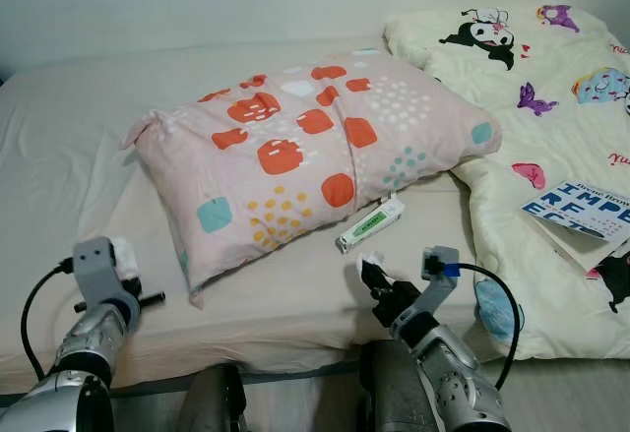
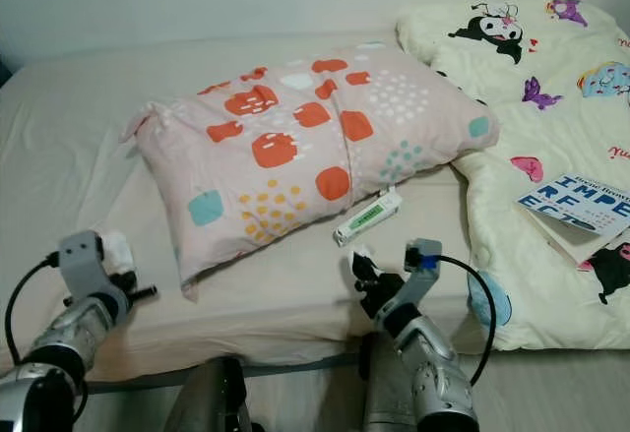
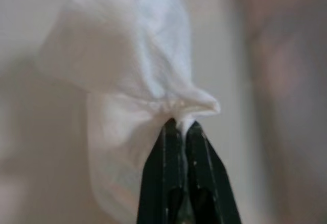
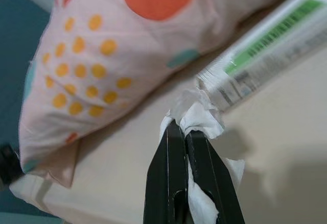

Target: Clean up the room

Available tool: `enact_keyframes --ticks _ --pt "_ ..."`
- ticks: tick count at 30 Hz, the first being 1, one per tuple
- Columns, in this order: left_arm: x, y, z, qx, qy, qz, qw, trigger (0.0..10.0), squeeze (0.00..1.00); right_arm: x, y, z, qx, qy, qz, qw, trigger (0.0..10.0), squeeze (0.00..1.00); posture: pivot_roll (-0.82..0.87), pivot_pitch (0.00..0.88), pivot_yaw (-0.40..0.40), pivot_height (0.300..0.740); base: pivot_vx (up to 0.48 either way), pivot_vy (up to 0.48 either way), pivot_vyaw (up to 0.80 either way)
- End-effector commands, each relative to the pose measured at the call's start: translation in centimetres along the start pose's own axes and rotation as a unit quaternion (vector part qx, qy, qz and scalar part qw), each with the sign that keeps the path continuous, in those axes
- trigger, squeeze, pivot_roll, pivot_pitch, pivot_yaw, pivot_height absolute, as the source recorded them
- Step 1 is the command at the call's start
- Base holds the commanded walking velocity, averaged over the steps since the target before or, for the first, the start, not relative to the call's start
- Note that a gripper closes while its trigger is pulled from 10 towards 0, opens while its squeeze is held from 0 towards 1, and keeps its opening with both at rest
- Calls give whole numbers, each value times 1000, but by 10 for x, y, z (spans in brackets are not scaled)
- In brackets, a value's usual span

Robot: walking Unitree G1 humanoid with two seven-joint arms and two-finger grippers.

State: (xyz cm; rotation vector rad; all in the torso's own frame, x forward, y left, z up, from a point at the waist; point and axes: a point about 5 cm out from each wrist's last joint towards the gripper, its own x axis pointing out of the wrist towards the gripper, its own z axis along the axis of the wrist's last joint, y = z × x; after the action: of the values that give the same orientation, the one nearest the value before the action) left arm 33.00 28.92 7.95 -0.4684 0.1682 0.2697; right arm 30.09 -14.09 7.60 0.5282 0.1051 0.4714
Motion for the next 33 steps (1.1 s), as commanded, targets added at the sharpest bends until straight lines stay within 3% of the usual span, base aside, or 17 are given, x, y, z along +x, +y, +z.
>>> enact_keyframes --ticks 1,2,7,10,19,20,25,30,33 --pt "-1 5 19 -51 -51 -32 997 0 0 2 1 -5 1 8 -3 1000 0 0 -82 230 -4 592 0 0 0" --pt "-1 3 26 -74 -75 -69 992 0 0 5 2 -3 -1 7 0 1000 0 0 -82 230 -4 592 0 0 0" --pt "-6 2 19 -59 -74 -105 990 0 0 12 4 -4 -7 15 5 1000 0 0 -57 197 -11 592 0 0 0" --pt "-23 -9 -8 -69 -64 -180 979 0 0 22 6 -6 -12 26 7 1000 0 0 -28 159 -26 592 0 0 0" --pt "-39 -26 -34 -86 -41 -237 967 0 0 27 6 -8 -19 37 9 999 0 0 -13 134 -35 597 0 0 0" --pt "-45 -34 -43 -96 -34 -261 960 10000 0 29 5 -8 -20 43 7 999 0 0 -3 118 -40 602 0 0 0" --pt "-51 -50 -54 -107 -28 -299 948 10000 0 32 2 -10 -23 53 1 998 0 0 6 97 -45 612 0 0 0" --pt "-52 -56 -56 -109 -27 -310 944 10000 0 32 -1 -12 -25 58 -4 998 0 0 13 79 -47 617 0 0 0" --pt "-51 -68 -56 -108 -27 -325 939 10000 0 31 -6 -15 -28 67 -15 997 0 0 14 65 -49 627 0 0 0"
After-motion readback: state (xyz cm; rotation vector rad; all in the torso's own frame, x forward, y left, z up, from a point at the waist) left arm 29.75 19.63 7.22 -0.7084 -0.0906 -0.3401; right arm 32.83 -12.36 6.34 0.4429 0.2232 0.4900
